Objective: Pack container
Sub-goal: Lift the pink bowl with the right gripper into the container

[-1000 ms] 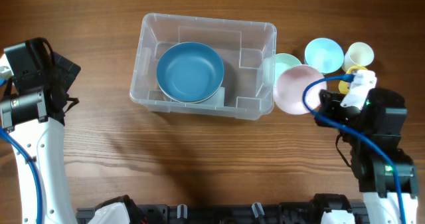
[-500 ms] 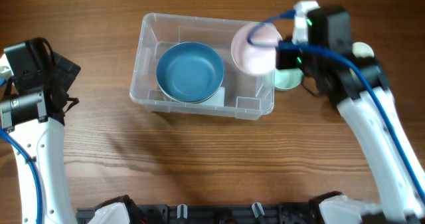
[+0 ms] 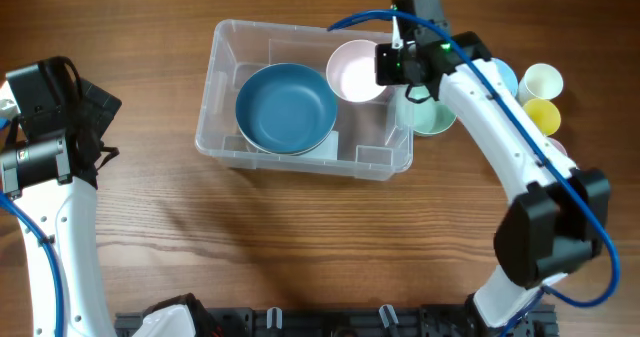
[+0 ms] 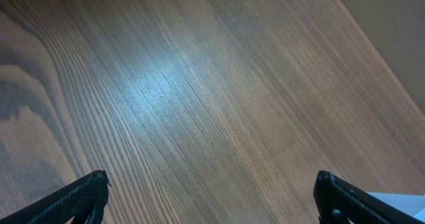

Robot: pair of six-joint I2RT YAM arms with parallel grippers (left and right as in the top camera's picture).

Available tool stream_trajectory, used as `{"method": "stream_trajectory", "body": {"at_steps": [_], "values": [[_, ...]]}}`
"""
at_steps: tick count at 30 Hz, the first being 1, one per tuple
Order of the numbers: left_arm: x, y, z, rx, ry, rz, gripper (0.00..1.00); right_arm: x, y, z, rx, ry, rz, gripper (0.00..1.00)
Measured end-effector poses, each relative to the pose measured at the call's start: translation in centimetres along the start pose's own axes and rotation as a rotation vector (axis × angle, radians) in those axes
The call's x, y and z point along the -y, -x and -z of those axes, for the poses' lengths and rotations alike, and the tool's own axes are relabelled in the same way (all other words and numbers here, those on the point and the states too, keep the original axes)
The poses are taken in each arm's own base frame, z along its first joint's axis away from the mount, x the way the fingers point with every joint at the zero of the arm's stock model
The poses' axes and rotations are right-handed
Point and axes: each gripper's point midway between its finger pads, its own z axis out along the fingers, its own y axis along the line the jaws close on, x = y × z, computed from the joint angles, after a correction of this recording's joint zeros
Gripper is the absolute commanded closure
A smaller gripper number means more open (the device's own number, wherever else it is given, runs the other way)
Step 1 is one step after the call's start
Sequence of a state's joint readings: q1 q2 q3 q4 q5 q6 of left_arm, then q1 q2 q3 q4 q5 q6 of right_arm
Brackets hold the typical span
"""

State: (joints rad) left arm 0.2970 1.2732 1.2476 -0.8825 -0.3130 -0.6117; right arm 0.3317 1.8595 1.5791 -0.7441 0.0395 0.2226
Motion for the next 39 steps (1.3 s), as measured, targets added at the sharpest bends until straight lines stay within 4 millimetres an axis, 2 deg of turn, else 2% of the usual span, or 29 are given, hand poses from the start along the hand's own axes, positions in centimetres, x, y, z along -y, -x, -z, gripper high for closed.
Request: {"method": "stream_trajectory", "body": {"at_steps": [6, 23, 28, 33, 36, 37, 39], "values": [[0.0, 0.0, 0.0, 0.000, 0.000, 0.000, 0.00, 0.2, -1.2, -2.7, -0.054, -0.021, 0.002, 0.96], [0.0, 0.0, 0.0, 0.000, 0.000, 0.000, 0.00, 1.3, -1.0, -2.8, -0.042, -0.087, 0.004, 0.94], [0.0, 0.0, 0.0, 0.000, 0.000, 0.000, 0.00, 1.3, -1.0, -2.8, -0.041, -0.088, 0.000, 0.77], [0.0, 0.0, 0.0, 0.000, 0.000, 0.000, 0.00, 1.3, -1.1, -2.8, -0.042, -0.088, 0.000, 0.73], [0.0, 0.0, 0.0, 0.000, 0.000, 0.000, 0.00, 1.4, -0.9, -2.1, -0.036, -0.091, -0.006, 0.71], [0.0, 0.0, 0.0, 0.000, 0.000, 0.000, 0.00, 1.7, -1.1, -1.1, -0.041, -0.106, -0.013, 0.70], [0.0, 0.0, 0.0, 0.000, 0.000, 0.000, 0.00, 2.6, -1.2, 1.4, -0.032, -0.148, -0.042, 0.61]]}}
